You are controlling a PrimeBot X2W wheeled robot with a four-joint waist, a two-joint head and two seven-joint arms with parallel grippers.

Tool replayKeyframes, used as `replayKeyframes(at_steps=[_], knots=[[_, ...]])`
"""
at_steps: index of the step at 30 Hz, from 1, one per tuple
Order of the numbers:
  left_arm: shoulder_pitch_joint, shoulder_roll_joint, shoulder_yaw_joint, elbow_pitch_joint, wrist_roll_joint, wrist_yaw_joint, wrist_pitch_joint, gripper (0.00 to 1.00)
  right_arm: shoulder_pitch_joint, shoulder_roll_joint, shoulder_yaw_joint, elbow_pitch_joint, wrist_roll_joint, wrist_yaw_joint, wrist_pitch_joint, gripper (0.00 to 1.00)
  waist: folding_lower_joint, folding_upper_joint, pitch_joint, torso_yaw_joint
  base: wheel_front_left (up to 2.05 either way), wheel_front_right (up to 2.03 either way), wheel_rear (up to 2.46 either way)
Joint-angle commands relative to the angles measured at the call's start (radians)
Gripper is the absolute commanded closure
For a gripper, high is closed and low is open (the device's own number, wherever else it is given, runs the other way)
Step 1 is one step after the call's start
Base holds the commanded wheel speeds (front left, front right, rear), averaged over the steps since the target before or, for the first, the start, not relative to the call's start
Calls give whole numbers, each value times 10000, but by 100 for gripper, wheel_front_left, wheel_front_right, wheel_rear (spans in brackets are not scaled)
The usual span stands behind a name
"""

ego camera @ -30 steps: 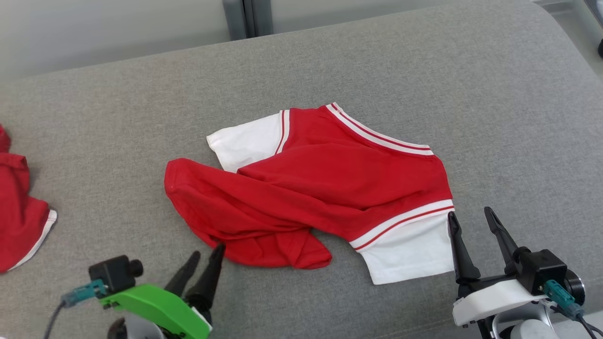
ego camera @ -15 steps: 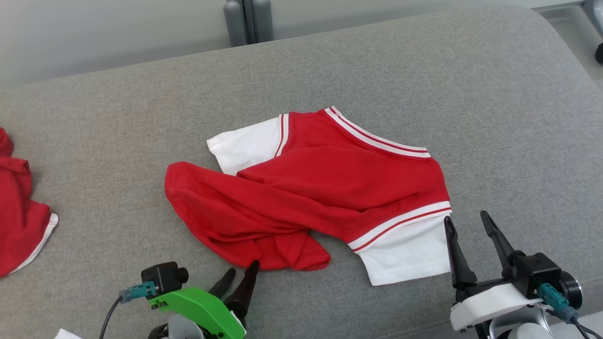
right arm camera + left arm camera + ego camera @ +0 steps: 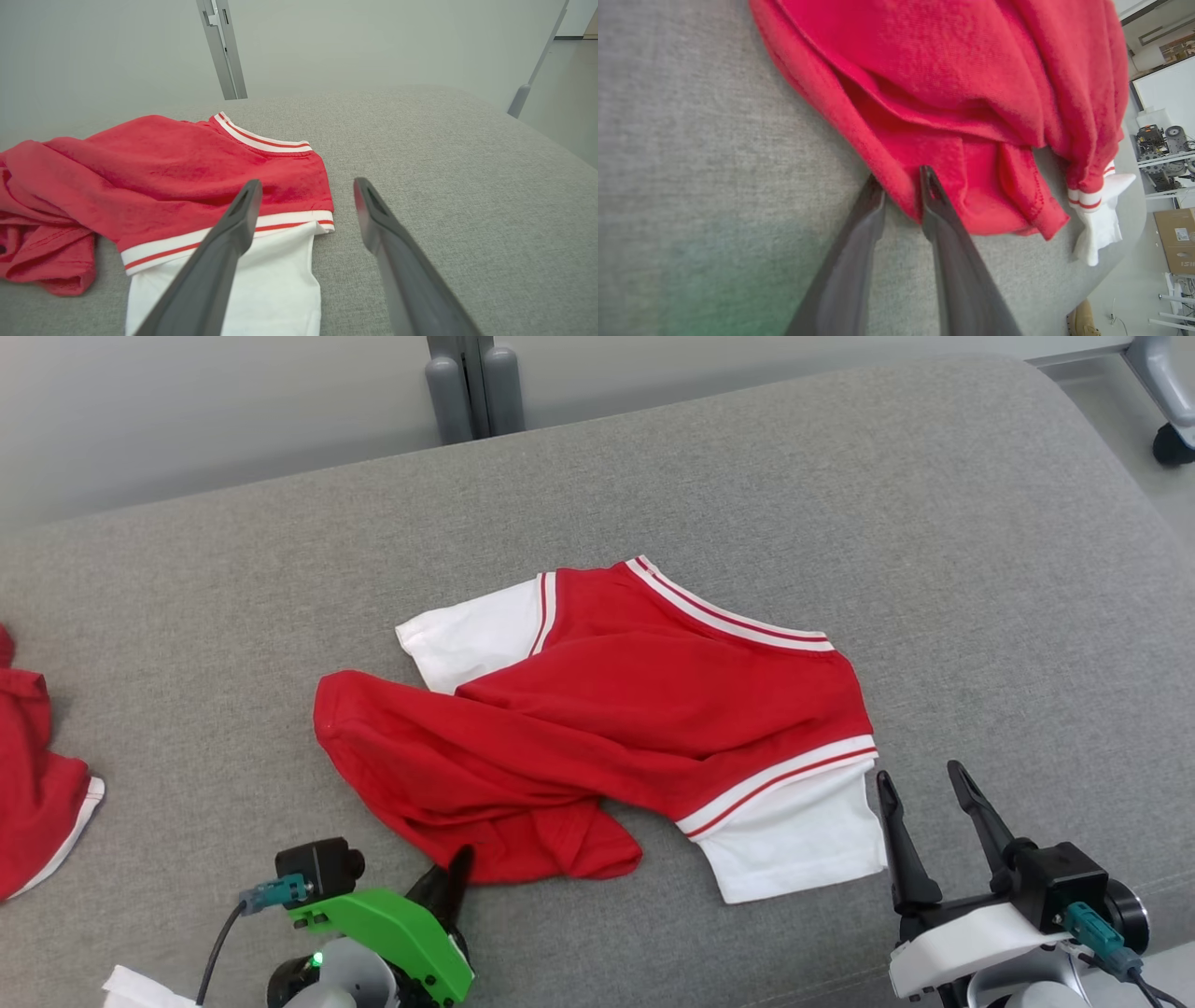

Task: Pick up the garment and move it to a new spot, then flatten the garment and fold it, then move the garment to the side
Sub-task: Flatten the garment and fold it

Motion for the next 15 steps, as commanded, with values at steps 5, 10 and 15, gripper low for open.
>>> replayKeyframes(at_steps=[5, 10, 15], knots=[[-502, 587, 130, 552, 677, 344, -534, 100, 96, -11, 9, 16, 91, -18, -30, 0, 0, 0, -73, -44, 0, 0, 0], [-833, 1475, 287, 635, 1294, 731, -896, 100, 220, -11, -51, 23, 152, -18, -30, 0, 0, 0, -146, -8, 0, 0, 0], [-894, 2169, 324, 831, 1795, 1142, -1153, 100, 203, -11, -62, 60, 189, -18, -30, 0, 0, 0, -170, 24, 0, 0, 0]])
